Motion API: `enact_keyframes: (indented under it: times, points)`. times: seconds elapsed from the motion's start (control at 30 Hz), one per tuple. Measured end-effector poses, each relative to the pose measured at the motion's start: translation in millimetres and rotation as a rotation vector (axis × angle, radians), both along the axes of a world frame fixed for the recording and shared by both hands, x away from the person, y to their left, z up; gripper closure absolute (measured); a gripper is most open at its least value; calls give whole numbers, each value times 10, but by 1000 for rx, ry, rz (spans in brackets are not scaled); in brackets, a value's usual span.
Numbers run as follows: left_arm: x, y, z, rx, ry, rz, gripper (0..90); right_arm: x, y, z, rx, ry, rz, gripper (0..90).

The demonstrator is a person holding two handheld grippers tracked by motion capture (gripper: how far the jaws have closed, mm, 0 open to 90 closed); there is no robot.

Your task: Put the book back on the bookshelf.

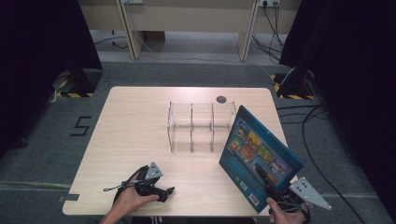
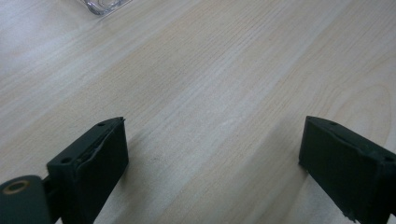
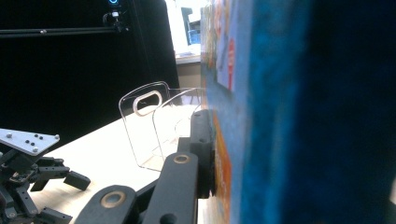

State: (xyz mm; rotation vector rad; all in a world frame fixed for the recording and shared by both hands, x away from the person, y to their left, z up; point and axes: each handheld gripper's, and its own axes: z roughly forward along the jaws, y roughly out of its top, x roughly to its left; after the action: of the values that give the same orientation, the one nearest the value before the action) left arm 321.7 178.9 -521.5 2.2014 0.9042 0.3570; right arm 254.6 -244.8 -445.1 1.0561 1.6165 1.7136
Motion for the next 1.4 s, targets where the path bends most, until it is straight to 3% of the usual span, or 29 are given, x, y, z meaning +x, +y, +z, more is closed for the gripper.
enact_keyframes:
  times: [0.37,1.4]
  points:
    - [-9,-25,-46,-16,-19,-15,0,-7,2,11,0,-4,1,825]
    - [-8,-27,-52,-20,-24,-14,0,180,76,73,-13,-12,2,825]
